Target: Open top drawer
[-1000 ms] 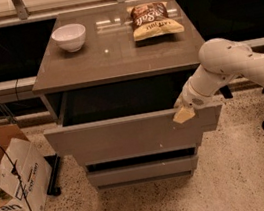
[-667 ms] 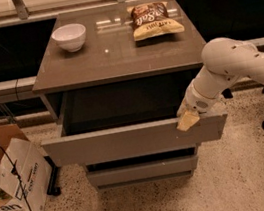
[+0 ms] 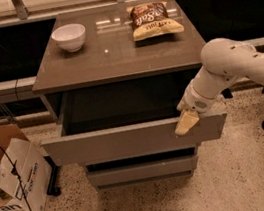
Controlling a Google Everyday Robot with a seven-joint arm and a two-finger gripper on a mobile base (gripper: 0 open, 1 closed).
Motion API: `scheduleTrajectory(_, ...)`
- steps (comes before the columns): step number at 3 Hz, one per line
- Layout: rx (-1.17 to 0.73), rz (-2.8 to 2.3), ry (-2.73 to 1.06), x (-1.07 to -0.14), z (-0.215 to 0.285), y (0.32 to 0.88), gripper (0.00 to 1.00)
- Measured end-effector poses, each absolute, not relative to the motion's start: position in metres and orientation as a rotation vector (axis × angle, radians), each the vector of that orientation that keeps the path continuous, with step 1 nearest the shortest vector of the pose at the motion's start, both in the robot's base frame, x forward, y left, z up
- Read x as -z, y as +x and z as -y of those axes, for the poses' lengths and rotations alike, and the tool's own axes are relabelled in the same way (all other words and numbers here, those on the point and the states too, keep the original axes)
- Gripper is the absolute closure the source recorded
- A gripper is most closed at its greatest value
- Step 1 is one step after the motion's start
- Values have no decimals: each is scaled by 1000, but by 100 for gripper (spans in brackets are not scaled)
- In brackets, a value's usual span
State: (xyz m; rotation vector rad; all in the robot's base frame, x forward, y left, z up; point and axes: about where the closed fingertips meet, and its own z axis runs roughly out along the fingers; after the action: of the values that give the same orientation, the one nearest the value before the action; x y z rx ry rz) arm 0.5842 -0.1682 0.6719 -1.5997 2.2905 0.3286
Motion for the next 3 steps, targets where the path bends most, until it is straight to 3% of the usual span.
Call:
scheduleTrajectory(1,-334,-2306,-1615,-670,170,575,0)
scheduleTrajectory(3,-427,-2415,-1618,-660,178,524,0)
